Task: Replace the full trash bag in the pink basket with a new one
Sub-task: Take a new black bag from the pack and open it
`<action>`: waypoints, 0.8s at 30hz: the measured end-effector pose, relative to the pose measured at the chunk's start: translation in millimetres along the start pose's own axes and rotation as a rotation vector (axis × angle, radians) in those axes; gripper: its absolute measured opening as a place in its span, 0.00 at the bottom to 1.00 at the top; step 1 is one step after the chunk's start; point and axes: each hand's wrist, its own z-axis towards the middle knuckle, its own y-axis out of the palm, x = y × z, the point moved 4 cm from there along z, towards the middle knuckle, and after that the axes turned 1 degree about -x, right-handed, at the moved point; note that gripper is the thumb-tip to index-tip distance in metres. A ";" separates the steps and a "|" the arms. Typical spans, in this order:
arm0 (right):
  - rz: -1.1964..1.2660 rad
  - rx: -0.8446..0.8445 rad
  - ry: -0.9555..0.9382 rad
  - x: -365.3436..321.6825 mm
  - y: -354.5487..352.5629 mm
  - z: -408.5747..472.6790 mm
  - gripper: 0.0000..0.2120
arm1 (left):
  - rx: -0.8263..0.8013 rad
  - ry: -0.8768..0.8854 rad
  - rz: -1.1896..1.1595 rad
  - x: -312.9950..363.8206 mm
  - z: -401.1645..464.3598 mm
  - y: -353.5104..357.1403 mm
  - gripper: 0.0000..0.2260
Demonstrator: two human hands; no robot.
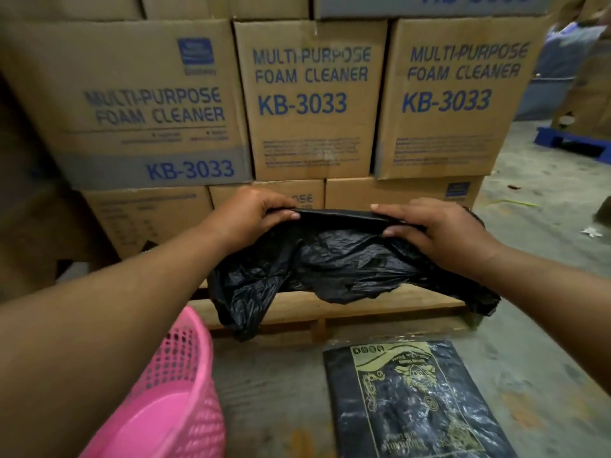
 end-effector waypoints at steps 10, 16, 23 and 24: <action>0.203 0.073 -0.201 -83.6 35.3 75.2 0.18 | 0.039 -0.146 0.156 -5.5 -106.8 -110.0 0.14; 0.293 0.099 -0.273 -160.4 83.5 117.9 0.16 | 0.141 -0.294 0.183 -42.4 -167.1 -150.8 0.12; 0.326 0.157 -0.309 -229.0 140.1 149.2 0.14 | 0.231 -0.377 0.081 -100.2 -237.4 -167.2 0.14; 0.326 0.160 -0.300 -235.0 144.7 151.3 0.15 | 0.245 -0.376 0.055 -107.1 -239.9 -168.0 0.14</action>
